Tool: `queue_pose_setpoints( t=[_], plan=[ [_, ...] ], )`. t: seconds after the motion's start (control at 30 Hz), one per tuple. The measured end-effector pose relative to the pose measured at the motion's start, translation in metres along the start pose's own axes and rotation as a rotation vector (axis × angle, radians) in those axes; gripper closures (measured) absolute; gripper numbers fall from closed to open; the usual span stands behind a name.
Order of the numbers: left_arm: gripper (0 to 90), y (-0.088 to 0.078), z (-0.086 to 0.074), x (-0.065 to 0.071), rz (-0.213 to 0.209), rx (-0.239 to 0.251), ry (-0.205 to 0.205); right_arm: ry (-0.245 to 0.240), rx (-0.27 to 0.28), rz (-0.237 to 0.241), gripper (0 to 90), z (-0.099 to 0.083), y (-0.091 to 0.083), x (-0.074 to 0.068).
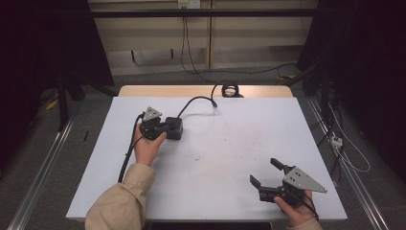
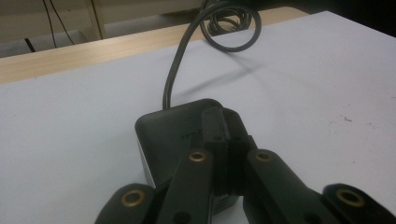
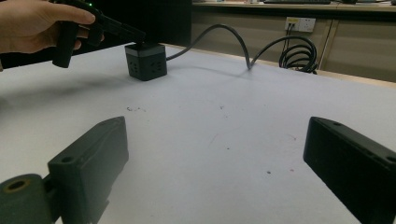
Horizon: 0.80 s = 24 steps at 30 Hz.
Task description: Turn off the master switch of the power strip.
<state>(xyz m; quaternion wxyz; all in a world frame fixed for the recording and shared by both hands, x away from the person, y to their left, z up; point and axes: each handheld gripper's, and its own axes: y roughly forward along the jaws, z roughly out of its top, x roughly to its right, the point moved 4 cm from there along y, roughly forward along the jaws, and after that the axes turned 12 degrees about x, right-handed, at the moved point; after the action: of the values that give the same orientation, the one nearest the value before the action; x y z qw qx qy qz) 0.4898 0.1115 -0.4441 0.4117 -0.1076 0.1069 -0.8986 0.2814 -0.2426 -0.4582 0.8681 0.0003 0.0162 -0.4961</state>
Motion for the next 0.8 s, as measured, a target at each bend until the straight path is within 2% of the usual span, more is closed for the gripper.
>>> queue_pose_setpoints(
  t=[0.1, 0.13, 0.33, 0.37, 0.53, 0.8],
  plan=[
    [90.0, -0.001, 0.002, 0.001, -0.008, 0.015, -0.016, -0.001, 0.002, 0.002, 6.2, 0.000, 0.001, 0.000],
    [90.0, -0.002, 0.003, 0.000, -0.008, 0.011, -0.009, -0.002, 0.002, 0.002, 6.2, 0.000, 0.001, 0.000],
    [80.6, -0.007, 0.007, 0.001, -0.011, 0.020, -0.019, 0.000, 0.000, 0.002, 6.2, 0.000, 0.000, 0.000],
    [78.8, -0.008, 0.008, 0.002, -0.017, 0.017, -0.034, 0.000, 0.000, 0.001, 6.2, 0.000, 0.000, 0.000],
    [71.9, -0.011, 0.011, 0.002, -0.018, 0.031, -0.046, -0.002, -0.001, 0.003, 6.2, 0.000, 0.001, -0.001],
    [62.2, -0.019, 0.015, 0.002, -0.045, 0.033, -0.068, -0.002, -0.001, 0.005, 6.1, 0.000, 0.002, -0.001]
  ],
)
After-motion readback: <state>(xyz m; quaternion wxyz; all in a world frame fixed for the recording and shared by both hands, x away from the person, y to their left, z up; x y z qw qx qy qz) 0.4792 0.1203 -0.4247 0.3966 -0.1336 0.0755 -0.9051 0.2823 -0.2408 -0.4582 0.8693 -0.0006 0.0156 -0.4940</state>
